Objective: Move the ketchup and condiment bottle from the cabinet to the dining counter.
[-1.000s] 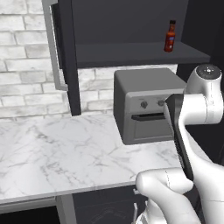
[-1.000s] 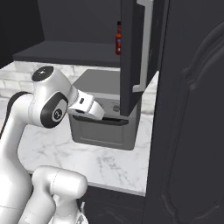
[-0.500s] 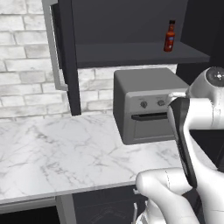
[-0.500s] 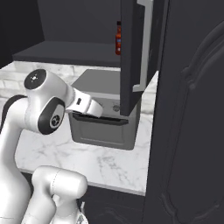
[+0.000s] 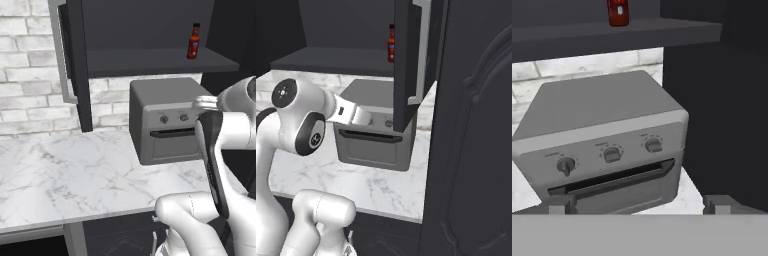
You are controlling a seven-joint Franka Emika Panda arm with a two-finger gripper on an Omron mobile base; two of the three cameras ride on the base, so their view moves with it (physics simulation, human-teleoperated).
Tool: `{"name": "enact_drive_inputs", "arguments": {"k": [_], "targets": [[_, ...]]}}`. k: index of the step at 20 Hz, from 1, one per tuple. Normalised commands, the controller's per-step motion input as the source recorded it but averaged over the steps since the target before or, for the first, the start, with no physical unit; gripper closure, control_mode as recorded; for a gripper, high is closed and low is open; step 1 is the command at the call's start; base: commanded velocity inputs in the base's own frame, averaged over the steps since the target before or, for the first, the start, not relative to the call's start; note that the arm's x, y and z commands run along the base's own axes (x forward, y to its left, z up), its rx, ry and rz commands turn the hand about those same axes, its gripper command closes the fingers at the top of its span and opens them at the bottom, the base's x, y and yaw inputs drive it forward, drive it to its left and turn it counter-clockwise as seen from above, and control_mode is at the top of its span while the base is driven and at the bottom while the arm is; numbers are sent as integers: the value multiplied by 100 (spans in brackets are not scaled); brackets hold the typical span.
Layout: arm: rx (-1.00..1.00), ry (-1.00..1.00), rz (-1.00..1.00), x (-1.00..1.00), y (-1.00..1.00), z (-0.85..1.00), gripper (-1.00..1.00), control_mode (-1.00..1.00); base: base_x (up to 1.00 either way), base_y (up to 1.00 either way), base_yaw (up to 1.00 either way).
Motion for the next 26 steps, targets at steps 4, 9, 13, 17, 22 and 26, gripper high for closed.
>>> {"name": "enact_drive_inputs", "arguments": {"k": [4,9,13,17,22,26], "targets": [[0,-27,-1,-5,7,32,-100,-100,0,0,0],[0,-32,-1,-10,5,25,-100,-100,0,0,0],[0,-31,0,-13,1,23,-100,-100,0,0,0],[3,-8,0,-9,0,44,-100,-100,0,0,0],[6,4,0,-6,0,52,-100,-100,0,0,0],[5,17,0,0,0,48,-100,-100,0,0,0]]}}
